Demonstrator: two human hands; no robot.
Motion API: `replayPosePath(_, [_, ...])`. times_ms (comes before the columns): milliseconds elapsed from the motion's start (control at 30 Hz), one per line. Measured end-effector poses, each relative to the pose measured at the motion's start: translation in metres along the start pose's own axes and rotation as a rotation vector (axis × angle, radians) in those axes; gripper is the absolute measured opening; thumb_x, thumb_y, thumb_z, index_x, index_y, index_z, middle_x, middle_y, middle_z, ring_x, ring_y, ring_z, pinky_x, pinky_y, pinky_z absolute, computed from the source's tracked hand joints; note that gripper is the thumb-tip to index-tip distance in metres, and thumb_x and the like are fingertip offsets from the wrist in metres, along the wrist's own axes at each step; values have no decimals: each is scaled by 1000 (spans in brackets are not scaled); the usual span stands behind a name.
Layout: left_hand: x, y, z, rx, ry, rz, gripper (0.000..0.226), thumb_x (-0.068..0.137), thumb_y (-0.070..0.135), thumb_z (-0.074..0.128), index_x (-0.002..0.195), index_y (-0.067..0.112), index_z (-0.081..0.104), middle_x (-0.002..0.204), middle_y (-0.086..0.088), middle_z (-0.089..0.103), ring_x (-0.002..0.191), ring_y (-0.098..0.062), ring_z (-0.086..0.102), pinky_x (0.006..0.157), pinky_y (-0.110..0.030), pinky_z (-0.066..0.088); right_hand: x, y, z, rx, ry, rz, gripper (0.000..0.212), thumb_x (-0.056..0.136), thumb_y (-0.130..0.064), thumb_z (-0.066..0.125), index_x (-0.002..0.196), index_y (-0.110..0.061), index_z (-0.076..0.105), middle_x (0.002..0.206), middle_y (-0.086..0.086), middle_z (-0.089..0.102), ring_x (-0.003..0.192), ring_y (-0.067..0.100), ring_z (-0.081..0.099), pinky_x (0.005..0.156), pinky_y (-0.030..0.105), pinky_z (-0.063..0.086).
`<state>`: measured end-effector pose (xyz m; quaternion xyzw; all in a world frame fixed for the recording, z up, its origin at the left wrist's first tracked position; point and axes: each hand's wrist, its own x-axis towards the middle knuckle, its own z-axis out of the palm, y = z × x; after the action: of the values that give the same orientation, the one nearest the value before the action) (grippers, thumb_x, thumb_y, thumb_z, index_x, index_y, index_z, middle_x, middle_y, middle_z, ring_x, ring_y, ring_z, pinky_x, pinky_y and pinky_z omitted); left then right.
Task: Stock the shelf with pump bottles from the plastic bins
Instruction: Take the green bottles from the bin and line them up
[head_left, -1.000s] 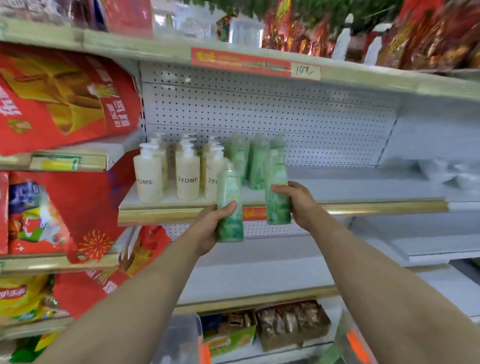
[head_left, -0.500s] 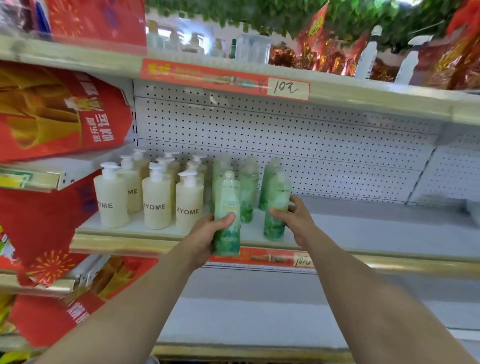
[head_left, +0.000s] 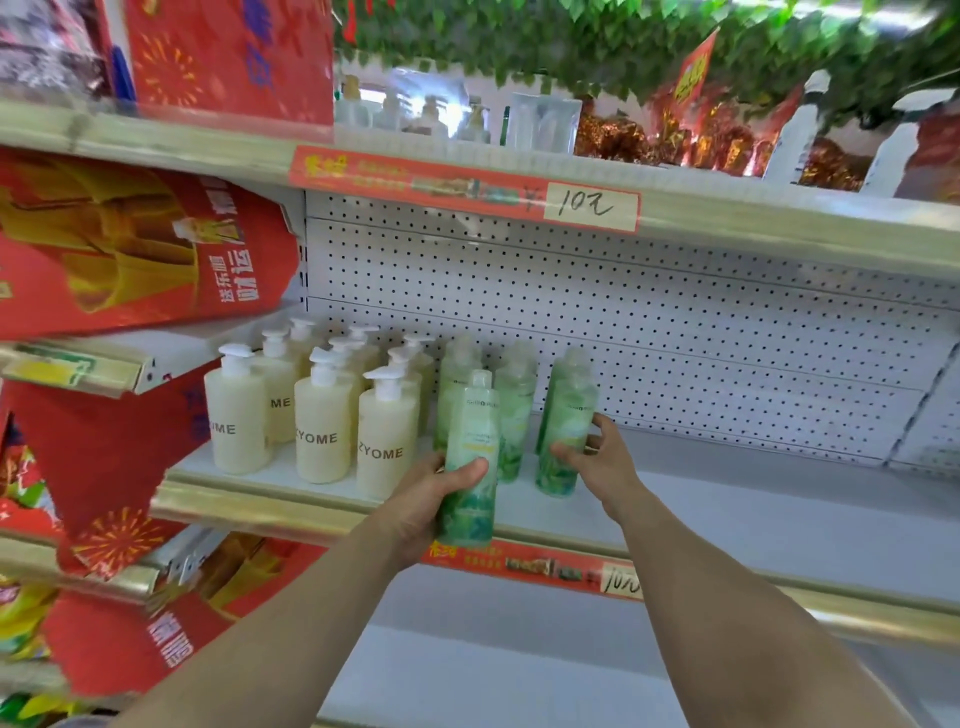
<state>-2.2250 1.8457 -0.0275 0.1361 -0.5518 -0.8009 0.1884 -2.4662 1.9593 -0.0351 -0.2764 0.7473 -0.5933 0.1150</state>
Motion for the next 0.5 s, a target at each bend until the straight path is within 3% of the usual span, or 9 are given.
replayPosePath(200, [2, -3, 6, 5, 25, 17, 66, 69, 32, 82, 127, 10, 61, 115, -14, 72, 106, -30, 70, 81, -41, 57, 4, 1, 1, -67, 42, -9, 72, 79, -25, 83, 139, -24, 43, 116, 5, 66, 97, 19, 63, 84, 35, 51])
replayPosePath(300, [1, -5, 8, 25, 7, 13, 64, 72, 30, 81, 129, 11, 60, 120, -15, 70, 111, -33, 67, 92, -49, 55, -3, -7, 3, -65, 22, 34, 74, 79, -27, 83, 141, -22, 42, 119, 4, 65, 101, 22, 63, 90, 38, 52])
replayPosePath(433, [-1, 0, 14, 23, 32, 13, 57, 75, 26, 80, 127, 11, 62, 116, -14, 71, 108, -33, 69, 89, -47, 56, -23, -40, 9, -99, 347, -118, 57, 80, -42, 76, 128, -22, 53, 112, -1, 65, 96, 16, 61, 81, 30, 49])
replayPosePath(500, [0, 4, 19, 39, 57, 19, 55, 74, 27, 80, 124, 14, 64, 113, -12, 73, 104, -31, 70, 88, -47, 57, -37, -62, 19, -49, 418, -244, 43, 82, -47, 73, 116, -25, 59, 100, -5, 65, 91, 13, 63, 80, 31, 51])
